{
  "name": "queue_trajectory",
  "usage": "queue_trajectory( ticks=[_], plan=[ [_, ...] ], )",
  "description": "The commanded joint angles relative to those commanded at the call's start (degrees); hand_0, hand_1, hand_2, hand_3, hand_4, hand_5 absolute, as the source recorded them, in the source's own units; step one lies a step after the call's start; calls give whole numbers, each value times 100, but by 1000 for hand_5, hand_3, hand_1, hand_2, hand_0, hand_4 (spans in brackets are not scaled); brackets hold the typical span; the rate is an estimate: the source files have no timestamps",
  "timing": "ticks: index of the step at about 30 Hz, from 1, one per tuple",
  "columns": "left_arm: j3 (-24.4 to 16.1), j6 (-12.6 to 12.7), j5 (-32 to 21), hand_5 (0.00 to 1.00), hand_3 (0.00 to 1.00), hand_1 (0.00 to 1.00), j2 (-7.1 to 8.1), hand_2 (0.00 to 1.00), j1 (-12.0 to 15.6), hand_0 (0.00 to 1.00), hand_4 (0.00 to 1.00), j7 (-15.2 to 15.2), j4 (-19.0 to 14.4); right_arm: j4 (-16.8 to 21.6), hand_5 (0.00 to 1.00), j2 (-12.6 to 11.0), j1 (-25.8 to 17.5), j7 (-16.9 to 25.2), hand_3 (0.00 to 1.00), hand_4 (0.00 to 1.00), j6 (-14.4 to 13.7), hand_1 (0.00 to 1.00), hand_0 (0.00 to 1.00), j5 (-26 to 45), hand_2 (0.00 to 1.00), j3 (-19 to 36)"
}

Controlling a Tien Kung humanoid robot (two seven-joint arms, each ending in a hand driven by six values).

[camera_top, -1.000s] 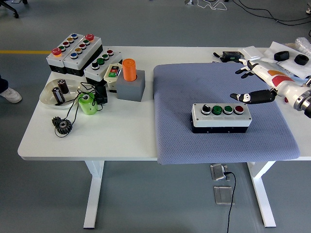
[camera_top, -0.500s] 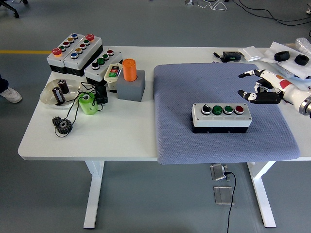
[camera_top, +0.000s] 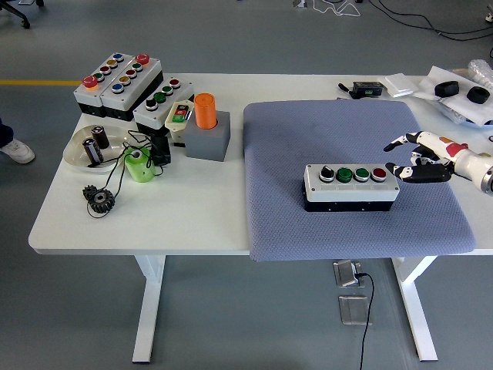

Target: Pick up the button,place it on the desk,press the button,press the button

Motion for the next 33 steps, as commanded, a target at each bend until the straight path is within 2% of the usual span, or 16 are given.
queue_trajectory(
  ticks=[5,22,33],
  plan=[
    [-18,-1,7,955,496,700,-3,724,-6,653,322,0,0,94,449,-32,-23,-11,719,629,4,2,144,-8,51,-47],
    [5,31,45,957,497,700,-11,724,20,653,321,40,0,-64,466,110,-24,-37,718,620,35,2,145,6,50,-400],
    [1,32,84,958,497,701,-11,725,47,654,322,49,0,-176,479,186,-4,-63,718,615,42,2,147,-8,51,-437]
  ],
)
